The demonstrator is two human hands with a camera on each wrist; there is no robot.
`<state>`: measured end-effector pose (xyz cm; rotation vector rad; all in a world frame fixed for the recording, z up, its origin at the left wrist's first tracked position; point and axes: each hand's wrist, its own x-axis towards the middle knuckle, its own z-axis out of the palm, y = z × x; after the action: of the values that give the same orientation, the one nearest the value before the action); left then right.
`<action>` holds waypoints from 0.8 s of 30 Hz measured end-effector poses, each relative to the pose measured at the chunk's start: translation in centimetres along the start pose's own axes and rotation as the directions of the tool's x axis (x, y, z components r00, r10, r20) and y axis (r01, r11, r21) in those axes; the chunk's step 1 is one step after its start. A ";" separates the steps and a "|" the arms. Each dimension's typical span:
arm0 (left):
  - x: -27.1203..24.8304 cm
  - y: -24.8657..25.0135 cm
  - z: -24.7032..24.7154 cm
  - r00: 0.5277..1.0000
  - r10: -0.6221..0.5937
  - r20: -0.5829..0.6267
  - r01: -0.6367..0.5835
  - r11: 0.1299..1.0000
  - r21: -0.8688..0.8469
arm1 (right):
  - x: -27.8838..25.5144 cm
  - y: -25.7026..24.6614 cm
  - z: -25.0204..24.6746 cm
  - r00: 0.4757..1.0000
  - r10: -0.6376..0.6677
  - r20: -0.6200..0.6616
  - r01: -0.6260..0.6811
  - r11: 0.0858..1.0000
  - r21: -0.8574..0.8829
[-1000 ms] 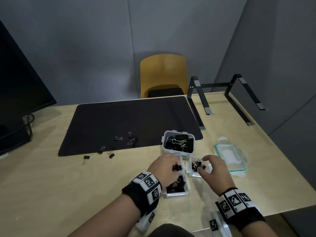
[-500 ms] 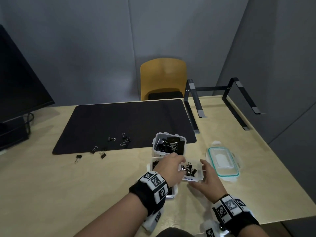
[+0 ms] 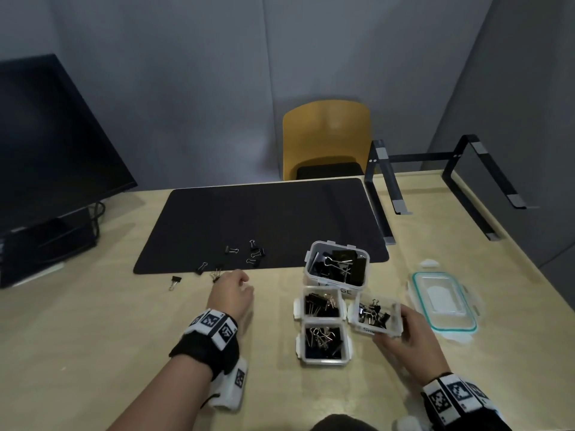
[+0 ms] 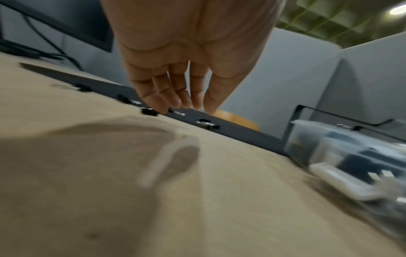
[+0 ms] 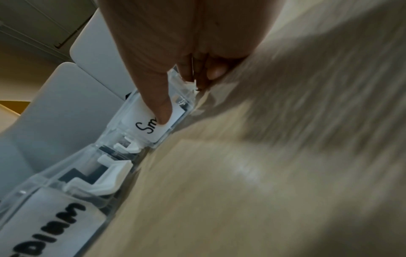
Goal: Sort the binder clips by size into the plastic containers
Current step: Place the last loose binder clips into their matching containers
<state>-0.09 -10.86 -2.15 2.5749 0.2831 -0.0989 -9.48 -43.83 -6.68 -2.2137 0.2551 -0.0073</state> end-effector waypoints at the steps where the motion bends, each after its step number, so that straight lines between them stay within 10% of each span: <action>1: 0.5 -0.9 -0.1 0.999 -0.047 -0.020 0.047 0.999 0.006 | 0.0 -0.1 0.0 1.000 0.005 -0.007 -0.005 1.000 0.006; 8: 2.9 -4.3 -0.7 0.959 -0.276 -0.069 0.276 0.961 -0.013 | -0.3 -0.7 -0.2 1.000 -0.006 -0.023 0.007 0.999 0.038; 24: 2.8 -3.3 -1.1 0.982 -0.191 0.008 0.190 0.980 0.062 | 0.0 -0.1 -0.4 0.999 0.047 0.010 -0.048 0.996 0.077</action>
<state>1.97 -7.03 -3.21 2.6001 0.5293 -0.1987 -9.51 -44.07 -6.33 -2.1298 0.2978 0.0181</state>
